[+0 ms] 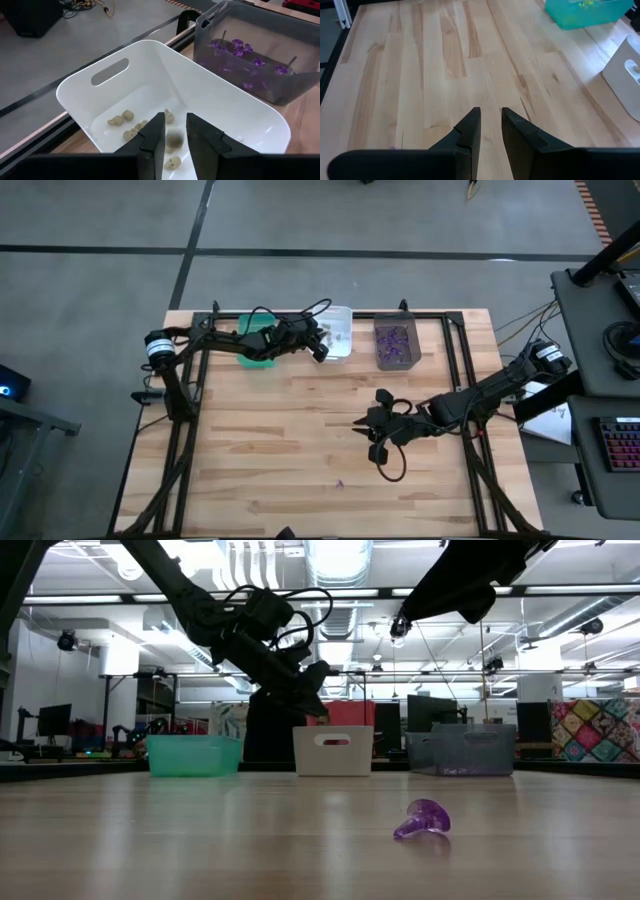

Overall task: Sort Halloween decoration
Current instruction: Put the white skull toy into the white bin, then put the purple witch hat toy into the gray bin

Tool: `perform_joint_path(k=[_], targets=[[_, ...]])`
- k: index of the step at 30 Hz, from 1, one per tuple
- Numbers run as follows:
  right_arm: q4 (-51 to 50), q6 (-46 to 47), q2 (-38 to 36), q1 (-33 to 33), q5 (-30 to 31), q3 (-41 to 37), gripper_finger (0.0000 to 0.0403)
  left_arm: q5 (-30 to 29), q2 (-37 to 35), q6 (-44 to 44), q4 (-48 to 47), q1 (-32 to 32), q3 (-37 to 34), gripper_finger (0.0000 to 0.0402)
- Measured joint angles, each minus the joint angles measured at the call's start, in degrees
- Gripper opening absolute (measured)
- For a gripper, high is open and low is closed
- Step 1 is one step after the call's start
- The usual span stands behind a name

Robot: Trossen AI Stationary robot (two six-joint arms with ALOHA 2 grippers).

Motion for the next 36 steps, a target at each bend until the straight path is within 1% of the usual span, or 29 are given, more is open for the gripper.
perform_joint_path(k=[7, 11, 17, 19, 25, 31, 34, 36], targets=[[0.0, 0.02, 0.0, -0.01, 0.0, 0.0, 0.0068, 0.0, 0.0, 0.0, 0.0, -0.02, 0.0, 0.0093], [0.02, 0.04, 0.0, 0.0, 0.02, 0.0, 0.0068, 0.03, -0.12, -0.3, -0.1, -0.11, 0.0, 0.0105], [0.4, 0.5, 0.02, 0.0, 0.02, 0.0, 0.0068, 5.66, -3.19, -0.99, -1.25, -0.93, -0.02, 0.0108], [1.04, 0.5, 0.02, 0.0, 0.02, 0.0, 0.0068, 5.92, -4.75, -1.09, -2.16, -1.81, -0.02, 0.0107], [5.56, 0.81, 0.02, 0.02, -0.43, 0.0, 0.0068, 5.95, -9.77, -0.02, -4.9, -6.05, -0.04, 0.0096], [8.33, 3.43, 1.81, 0.14, -0.6, 0.02, 0.0068, 5.6, -14.88, 1.62, -10.32, -12.05, -0.04, 0.0088], [10.41, 3.8, 3.8, 0.13, -3.57, 0.04, 0.0068, 5.29, -16.96, 1.97, -11.77, -15.24, -0.08, 0.0086], [10.34, 4.95, 5.18, 0.15, -4.63, 0.76, 0.0068, 3.74, -18.03, 2.13, -12.88, -17.49, -0.13, 0.0086]])
